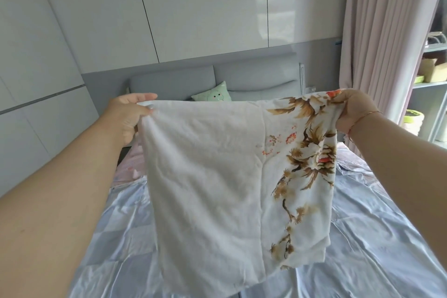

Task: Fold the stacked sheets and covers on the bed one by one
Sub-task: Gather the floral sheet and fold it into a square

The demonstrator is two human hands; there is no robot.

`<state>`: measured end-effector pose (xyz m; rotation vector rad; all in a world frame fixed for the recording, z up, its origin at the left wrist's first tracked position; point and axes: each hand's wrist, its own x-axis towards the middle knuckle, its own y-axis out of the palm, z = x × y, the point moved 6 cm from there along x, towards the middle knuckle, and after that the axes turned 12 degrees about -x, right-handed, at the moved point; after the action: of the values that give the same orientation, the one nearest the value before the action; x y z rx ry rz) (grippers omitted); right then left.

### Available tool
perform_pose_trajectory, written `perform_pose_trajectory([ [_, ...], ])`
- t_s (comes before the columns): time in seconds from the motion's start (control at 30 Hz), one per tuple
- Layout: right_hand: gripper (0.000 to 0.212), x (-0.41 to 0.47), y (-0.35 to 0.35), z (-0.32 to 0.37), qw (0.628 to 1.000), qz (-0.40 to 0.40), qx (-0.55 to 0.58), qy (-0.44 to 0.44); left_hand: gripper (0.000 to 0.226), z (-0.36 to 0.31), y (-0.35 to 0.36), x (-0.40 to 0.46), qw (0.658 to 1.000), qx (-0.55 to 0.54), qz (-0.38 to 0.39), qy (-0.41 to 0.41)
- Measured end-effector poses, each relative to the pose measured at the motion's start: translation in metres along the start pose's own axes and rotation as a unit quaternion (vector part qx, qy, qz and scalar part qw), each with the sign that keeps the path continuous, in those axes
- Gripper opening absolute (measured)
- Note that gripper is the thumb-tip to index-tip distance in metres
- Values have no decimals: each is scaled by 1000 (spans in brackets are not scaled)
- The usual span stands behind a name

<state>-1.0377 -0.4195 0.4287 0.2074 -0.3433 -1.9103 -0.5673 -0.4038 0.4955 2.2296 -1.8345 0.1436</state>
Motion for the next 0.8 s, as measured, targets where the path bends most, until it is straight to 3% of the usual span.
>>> perform_pose_trajectory([
  [0.13, 22, -9, 7, -8, 999, 20, -14, 38, 31, 9, -3, 0, 999, -44, -18, -3],
  [0.33, 17, -10, 9, -20, 994, -10, -57, 92, 52, 24, -4, -8, 993, -98, -35, -57],
  [0.47, 52, -4, 7, -21, 991, -2, -120, 55, 65, 42, -10, -10, 982, -130, 2, -134],
  [0.6, 46, 2, 6, -17, 981, 27, -194, 15, 56, 53, -14, -11, 984, -98, -4, -147],
  [0.8, 47, 3, 1, -3, 974, -23, -224, -22, 43, 43, -19, -4, 997, 46, -31, -49],
])
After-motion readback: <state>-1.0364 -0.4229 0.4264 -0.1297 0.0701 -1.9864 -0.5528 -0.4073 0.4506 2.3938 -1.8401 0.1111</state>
